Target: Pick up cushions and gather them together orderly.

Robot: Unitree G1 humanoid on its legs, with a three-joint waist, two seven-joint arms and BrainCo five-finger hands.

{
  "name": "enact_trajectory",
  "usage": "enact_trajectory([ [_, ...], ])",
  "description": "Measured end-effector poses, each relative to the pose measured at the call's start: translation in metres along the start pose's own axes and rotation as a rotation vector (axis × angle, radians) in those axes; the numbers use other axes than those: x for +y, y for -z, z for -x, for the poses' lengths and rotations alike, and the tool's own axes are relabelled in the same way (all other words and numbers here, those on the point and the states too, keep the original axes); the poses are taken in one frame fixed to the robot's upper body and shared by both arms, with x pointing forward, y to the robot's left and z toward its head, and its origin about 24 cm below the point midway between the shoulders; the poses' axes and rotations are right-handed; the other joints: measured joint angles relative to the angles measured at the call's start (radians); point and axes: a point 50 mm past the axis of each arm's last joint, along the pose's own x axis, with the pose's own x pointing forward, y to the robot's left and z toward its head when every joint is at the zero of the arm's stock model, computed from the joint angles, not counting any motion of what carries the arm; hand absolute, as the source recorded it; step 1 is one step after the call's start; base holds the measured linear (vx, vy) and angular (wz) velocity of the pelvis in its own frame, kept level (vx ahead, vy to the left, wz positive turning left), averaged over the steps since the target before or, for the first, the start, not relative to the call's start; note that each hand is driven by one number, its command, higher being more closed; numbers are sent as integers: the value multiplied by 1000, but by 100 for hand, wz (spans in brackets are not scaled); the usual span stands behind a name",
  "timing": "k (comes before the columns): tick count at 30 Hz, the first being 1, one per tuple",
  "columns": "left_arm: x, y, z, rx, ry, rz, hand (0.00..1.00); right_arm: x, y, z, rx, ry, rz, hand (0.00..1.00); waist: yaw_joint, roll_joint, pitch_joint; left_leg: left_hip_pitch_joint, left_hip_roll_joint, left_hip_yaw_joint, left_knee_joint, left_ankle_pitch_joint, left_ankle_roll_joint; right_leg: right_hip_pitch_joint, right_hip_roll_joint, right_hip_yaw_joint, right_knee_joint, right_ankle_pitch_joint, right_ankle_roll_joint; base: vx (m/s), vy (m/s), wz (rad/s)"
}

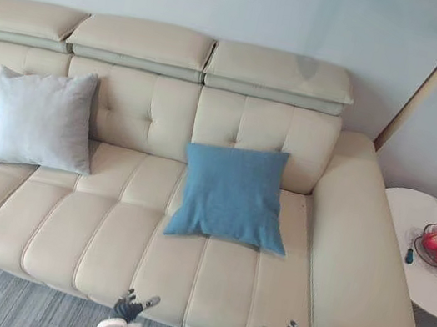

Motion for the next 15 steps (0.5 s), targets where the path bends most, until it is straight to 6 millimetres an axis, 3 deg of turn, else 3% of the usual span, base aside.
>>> enact_trajectory([
  [6,3,-3,-3,3,-16,-26,0,10,-7,-2,-10,-25,4,0,6,-23,36,26,-6,76,22,-24,3,-25,1,73,37,17,3,-47,25,-42],
  [9,0,-15,-6,-27,-9,-40,0,20,-14,-4,-33,-54,40,0,11,-35,77,16,17,114,82,-72,12,-63,2,22,89,50,-12,-147,-25,-48],
  [11,-3,-18,-6,-34,-6,-31,0,23,-12,-3,-26,-64,67,0,13,-19,87,1,45,137,100,-61,33,-109,-11,-57,249,-33,-54,-127,-53,-11],
  [12,-4,-21,-6,-45,-8,-18,0,20,-12,-3,-24,-57,69,0,13,-20,87,-2,59,125,120,-58,30,-140,-36,-114,476,-124,-52,-43,-54,21],
  [13,-3,-21,-6,-49,-9,-17,0,20,-12,-3,-22,-55,70,0,14,-22,85,-6,63,119,132,-55,28,-142,-45,-122,540,-144,-41,-24,-164,40],
  [14,-2,-23,-6,-58,-13,-17,0,20,-11,-3,-24,-56,71,0,14,-37,86,-20,68,103,173,-54,25,-139,-85,-124,684,-175,-14,19,-201,38],
  [15,1,-27,-7,-69,-21,-8,0,21,-10,-3,-17,-59,73,0,12,-63,79,-43,60,76,216,-55,25,-166,-83,-138,698,-167,-2,3,-209,32],
])
